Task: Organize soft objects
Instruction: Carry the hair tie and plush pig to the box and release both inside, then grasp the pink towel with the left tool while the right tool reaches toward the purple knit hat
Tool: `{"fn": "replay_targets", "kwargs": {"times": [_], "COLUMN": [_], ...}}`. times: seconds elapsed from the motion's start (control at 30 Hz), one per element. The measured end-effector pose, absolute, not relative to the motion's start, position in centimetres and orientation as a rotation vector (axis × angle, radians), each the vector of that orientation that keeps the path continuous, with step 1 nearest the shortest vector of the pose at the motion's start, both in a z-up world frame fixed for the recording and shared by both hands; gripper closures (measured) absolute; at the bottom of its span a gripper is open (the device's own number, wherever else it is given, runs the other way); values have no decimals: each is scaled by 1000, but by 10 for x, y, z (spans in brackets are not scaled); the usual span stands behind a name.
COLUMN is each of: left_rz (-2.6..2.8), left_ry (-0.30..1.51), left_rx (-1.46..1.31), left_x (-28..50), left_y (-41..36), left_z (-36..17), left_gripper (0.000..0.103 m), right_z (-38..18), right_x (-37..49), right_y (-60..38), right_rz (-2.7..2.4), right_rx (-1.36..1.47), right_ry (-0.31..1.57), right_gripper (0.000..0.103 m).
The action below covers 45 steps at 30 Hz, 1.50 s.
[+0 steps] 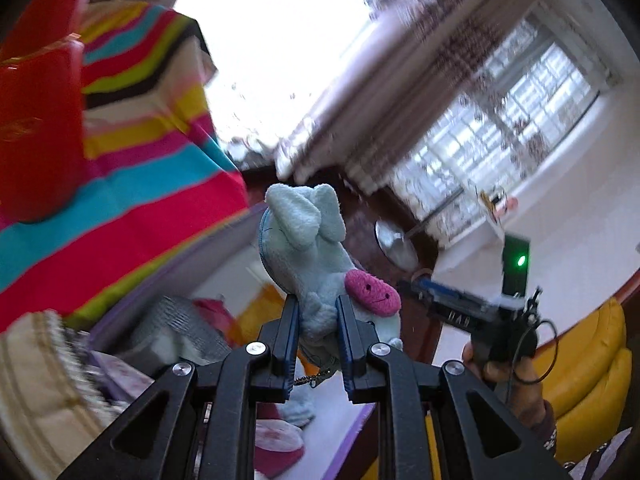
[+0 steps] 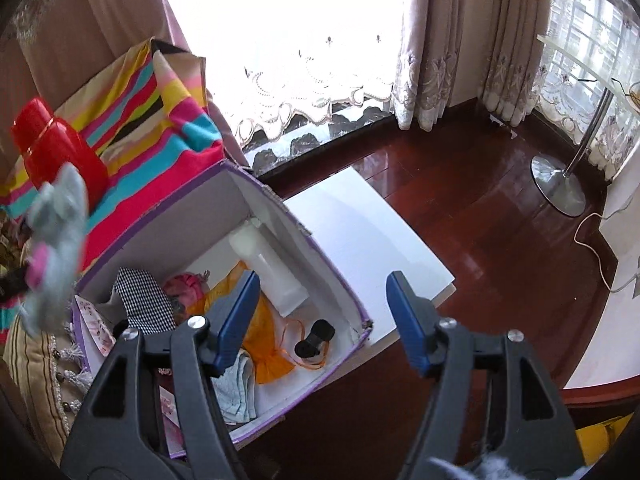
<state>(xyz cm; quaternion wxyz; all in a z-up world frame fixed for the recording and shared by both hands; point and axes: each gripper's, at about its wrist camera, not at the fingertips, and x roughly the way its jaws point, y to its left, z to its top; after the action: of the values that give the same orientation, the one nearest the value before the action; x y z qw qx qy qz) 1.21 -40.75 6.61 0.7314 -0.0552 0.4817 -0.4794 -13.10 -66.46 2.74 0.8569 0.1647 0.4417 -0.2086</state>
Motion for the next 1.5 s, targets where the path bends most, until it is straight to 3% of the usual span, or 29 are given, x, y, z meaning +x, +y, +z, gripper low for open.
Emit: {"fn": "replay_targets", "kwargs": {"times": [0.17,0.2,0.3,0.33,0.5,0.87,1.5], "left_rz": [-1104,-1112,-1143,-1133,-1101,-1056,-738], "left_ry": [1106,1110,1169,1190,1245,1168,992], "left_rx": [-66,-59,-19,-6,-42,-138,-398], "left_x": [-9,-11,-16,-16,-11,11,101], "left_y": [-439,-443,-463,-465,-458,-421,-253], "left_z": [57,56,45,39,29,52,73], "left_gripper": [82,79,50,47,47,47,47], "right_z": [29,29,29,29,27,31,38], "right_x": [-139,-140,-143,-143,-137,-110,-36], "right_y": [-674,-675,-679,-679,-674,-634,-499], "right_rz": [-454,-455,-459,-456,-435,-341,-92], "right_rx": [371,375,388,392,382,324,152], "right_ry": [907,906,903,902,914,942,998], "right_gripper": [32,32,32,32,32,32,32]}}
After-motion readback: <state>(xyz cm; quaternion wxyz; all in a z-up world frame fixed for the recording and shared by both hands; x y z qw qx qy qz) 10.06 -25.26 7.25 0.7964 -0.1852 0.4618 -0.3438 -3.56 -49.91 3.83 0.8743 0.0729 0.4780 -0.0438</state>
